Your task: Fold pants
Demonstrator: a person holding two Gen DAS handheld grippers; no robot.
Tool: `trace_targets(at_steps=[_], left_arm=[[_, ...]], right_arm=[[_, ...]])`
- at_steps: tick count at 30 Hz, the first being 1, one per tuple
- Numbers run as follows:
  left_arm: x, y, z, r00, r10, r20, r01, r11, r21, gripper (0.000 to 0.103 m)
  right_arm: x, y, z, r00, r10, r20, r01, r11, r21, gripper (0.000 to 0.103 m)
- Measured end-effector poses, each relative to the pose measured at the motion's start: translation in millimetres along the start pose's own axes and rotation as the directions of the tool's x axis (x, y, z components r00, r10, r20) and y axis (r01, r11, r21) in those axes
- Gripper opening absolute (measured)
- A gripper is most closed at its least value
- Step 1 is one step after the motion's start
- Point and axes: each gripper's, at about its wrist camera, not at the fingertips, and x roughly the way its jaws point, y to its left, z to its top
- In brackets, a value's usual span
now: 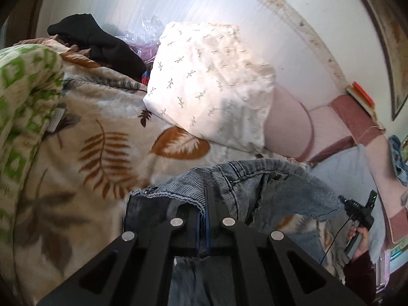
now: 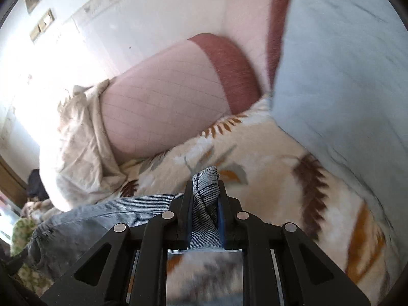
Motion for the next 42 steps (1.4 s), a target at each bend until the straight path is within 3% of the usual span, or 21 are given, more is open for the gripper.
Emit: trace_targets(at_steps=[7,14,18,21,22,23,24,26,28,29,31,34,42], left_arm=[[-42,19,-71,0.999,-0.016,-0.041,0.014,0.998,-0.054,0.004],[-32,55,-140,0.987,0.020,-0.159,-0.042,0.990,-0.132,0.004],[-37,61,-159,0.987,0.006,-0.162,-0.032,0.987,-0.157,0.004],[-40,63,-166,0.986,0.006,-0.166,-0.033,0.986,-0.163,0.004],[-41,64,-168,0.986,0.007,-0.168,-0.034,0.986,-0.164,0.004],[-42,63,-170,0.985,0.012,-0.171,-0.040,0.986,-0.162,0.005],[-43,62,-171,0.985,0.022,-0.173,-0.049,0.987,-0.156,0.005],[-50,60,-173,0.984,0.033,-0.174,-0.058,0.988,-0.142,0.005],[-60,58,-172,0.984,0.056,-0.169,-0.077,0.990,-0.120,0.005],[-65,57,-172,0.984,0.069,-0.166,-0.088,0.990,-0.108,0.006],[-75,57,-170,0.983,0.096,-0.156,-0.112,0.989,-0.093,0.006],[-82,61,-169,0.979,0.131,-0.156,-0.147,0.984,-0.100,0.007],[-70,62,-174,0.962,0.202,-0.183,-0.222,0.971,-0.094,0.007]], right_arm=[[-48,-56,-68,0.999,0.015,-0.038,-0.011,0.994,0.106,0.014],[-62,-94,-145,0.990,0.025,-0.141,0.000,0.985,0.174,0.014],[-60,-118,-169,0.976,0.032,-0.216,0.016,0.976,0.218,0.021],[-65,-129,-170,0.974,0.056,-0.220,-0.001,0.970,0.243,0.034],[-67,-130,-171,0.973,0.043,-0.225,0.012,0.970,0.241,0.041],[-69,-133,-173,0.973,0.016,-0.231,0.040,0.971,0.236,0.056],[-70,-135,-175,0.973,-0.003,-0.232,0.058,0.971,0.233,0.059],[-78,-136,-175,0.977,-0.002,-0.211,0.053,0.970,0.236,0.058],[-91,-132,-167,0.991,-0.009,-0.132,0.037,0.977,0.211,0.058],[-98,-127,-157,0.996,0.000,-0.084,0.016,0.981,0.192,0.058],[-97,-123,-145,0.997,0.037,-0.066,-0.023,0.981,0.191,0.058],[-80,-116,-127,0.995,0.068,-0.075,-0.052,0.979,0.199,0.058],[-7,-105,-113,0.981,0.010,-0.195,0.019,0.989,0.146,0.058]])
